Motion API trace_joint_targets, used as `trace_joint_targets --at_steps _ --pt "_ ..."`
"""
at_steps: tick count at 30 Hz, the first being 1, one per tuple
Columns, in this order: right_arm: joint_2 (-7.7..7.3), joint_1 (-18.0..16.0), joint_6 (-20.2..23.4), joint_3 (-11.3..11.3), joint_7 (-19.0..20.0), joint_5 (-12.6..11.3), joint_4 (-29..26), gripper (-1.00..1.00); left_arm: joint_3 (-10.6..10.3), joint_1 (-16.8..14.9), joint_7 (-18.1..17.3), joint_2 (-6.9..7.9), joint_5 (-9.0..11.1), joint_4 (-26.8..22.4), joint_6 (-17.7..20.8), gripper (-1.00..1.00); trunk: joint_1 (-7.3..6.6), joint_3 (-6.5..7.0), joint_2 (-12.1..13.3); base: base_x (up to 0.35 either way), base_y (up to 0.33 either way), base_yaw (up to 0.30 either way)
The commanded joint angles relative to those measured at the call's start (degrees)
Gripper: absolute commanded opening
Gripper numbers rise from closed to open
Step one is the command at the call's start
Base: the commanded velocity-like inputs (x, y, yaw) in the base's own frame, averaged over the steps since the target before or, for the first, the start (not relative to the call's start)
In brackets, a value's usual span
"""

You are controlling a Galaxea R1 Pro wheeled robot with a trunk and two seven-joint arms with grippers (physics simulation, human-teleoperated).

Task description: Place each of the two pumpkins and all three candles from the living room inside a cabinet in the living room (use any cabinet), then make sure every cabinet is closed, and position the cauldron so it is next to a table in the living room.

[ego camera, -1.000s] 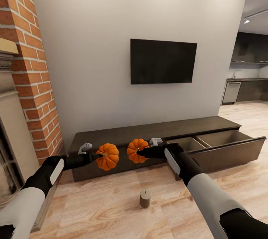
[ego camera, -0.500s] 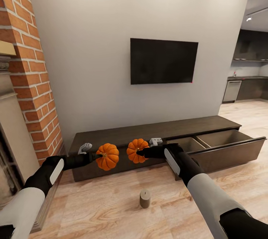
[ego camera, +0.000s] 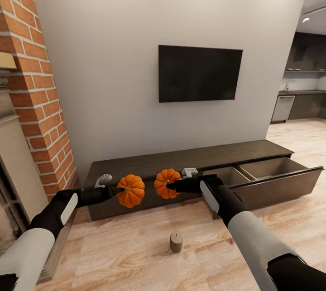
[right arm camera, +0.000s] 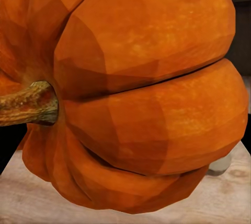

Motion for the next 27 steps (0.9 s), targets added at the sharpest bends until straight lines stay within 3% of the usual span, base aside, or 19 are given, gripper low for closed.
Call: trace_joint_targets --at_steps 1,15,27 --pt "-0.04 -0.04 0.24 -0.01 0.01 -0.01 -0.01 -1.0 0.07 -0.03 0.0 0.0 0.09 -0.01 0.29 -1.0 -0.23 0.02 0.38 0.0 0.0 0.0" --pt "-0.04 -0.02 0.24 0.03 0.08 -0.09 0.02 -1.0 0.07 -0.03 0.0 -0.01 0.1 -0.01 0.29 -1.0 -3.31 1.27 6.0 0.0 0.0 -0.026" --pt "0.02 -0.04 0.18 0.26 0.02 -0.1 0.02 -1.0 0.07 -0.03 0.0 0.0 0.1 -0.01 0.29 -1.0 -5.95 3.27 10.81 0.0 0.0 -0.031"
